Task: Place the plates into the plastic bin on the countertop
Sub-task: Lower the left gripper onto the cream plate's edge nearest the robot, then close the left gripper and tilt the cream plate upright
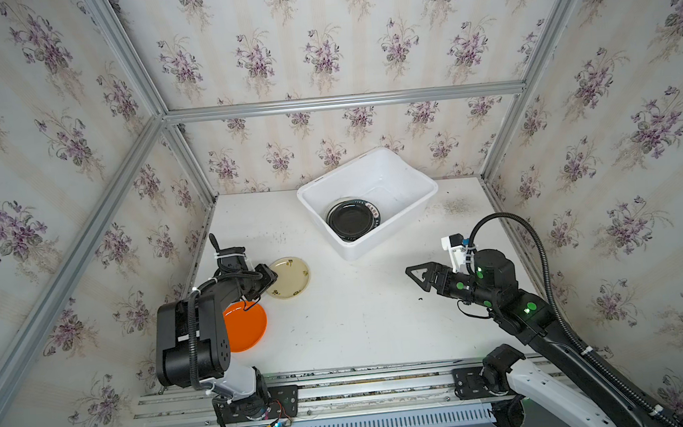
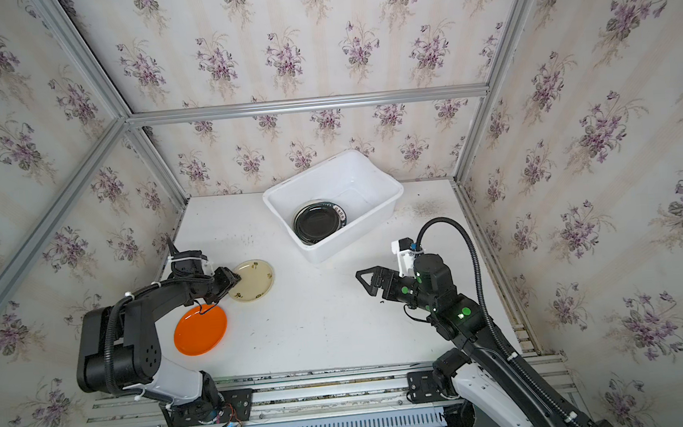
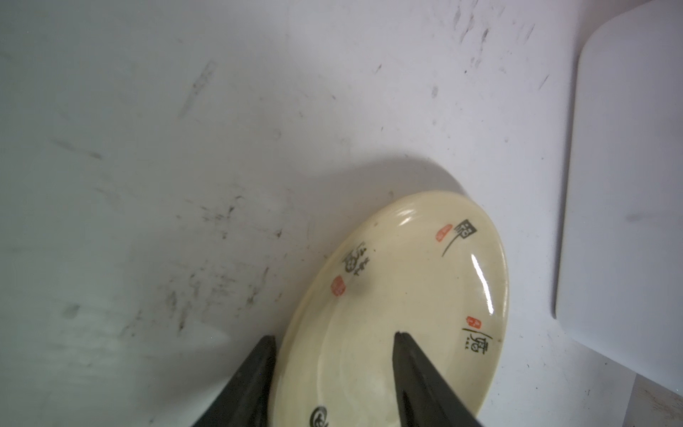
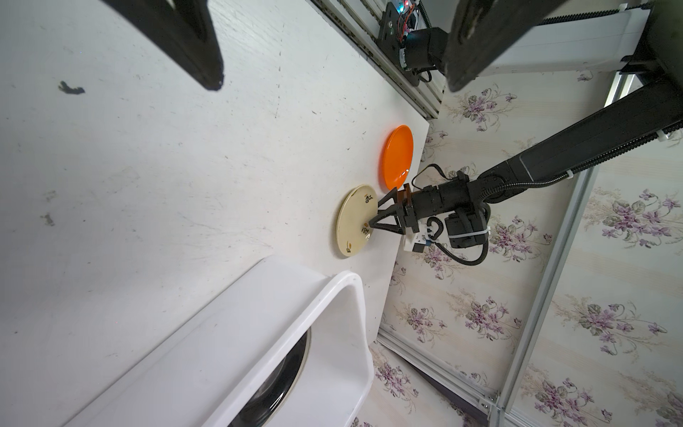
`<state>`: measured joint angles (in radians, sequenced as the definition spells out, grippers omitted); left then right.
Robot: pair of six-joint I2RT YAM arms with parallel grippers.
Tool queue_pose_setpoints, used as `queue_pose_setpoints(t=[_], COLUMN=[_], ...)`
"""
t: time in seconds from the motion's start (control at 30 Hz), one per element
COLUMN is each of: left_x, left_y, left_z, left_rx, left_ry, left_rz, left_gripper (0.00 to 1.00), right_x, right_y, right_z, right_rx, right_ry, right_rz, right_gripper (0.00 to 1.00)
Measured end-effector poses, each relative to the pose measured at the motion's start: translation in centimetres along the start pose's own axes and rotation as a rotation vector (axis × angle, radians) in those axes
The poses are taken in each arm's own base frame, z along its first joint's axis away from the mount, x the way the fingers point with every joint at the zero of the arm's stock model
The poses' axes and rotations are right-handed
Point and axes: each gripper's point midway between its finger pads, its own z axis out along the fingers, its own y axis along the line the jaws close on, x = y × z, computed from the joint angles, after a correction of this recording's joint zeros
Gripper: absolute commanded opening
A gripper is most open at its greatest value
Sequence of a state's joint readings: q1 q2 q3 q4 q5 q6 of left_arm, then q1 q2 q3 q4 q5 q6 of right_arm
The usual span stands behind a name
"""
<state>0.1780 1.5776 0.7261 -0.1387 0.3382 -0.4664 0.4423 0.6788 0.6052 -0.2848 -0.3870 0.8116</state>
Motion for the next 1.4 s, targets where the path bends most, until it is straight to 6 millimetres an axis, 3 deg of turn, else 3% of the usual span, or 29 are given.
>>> queue_pose_setpoints(t=[0.7,0.8,1.13,1.4], left_x=[0.3,0.3,0.0,-0.3], left_y=[0.1,-0.5,-1.1,-2.6], left_z=[0.3,0.3,0.0,-2.9], left_rx=[0.004,0.031,0.059,0.102], left_ry=[0.018,0.021,0.008,-0.052], left_rz=[-0.003,-0.002,0.000,0.009], left_gripper=[0.11,0.02,0.00,0.00], right_x=[0.0,0.0,-0.1,-0.1], right_y=[-0.6,-0.6,-0.6,-0.4], right_z=[0.2,0.1,0.0,0.0], right_rx=[0.021,0.021,0.020,0.011], right_ry=[-0.007,-0.011,-0.016,-0.016], right_rz=[0.015,0.014,0.012,0.009], right_gripper=[0.94,0.94,0.94,0.99])
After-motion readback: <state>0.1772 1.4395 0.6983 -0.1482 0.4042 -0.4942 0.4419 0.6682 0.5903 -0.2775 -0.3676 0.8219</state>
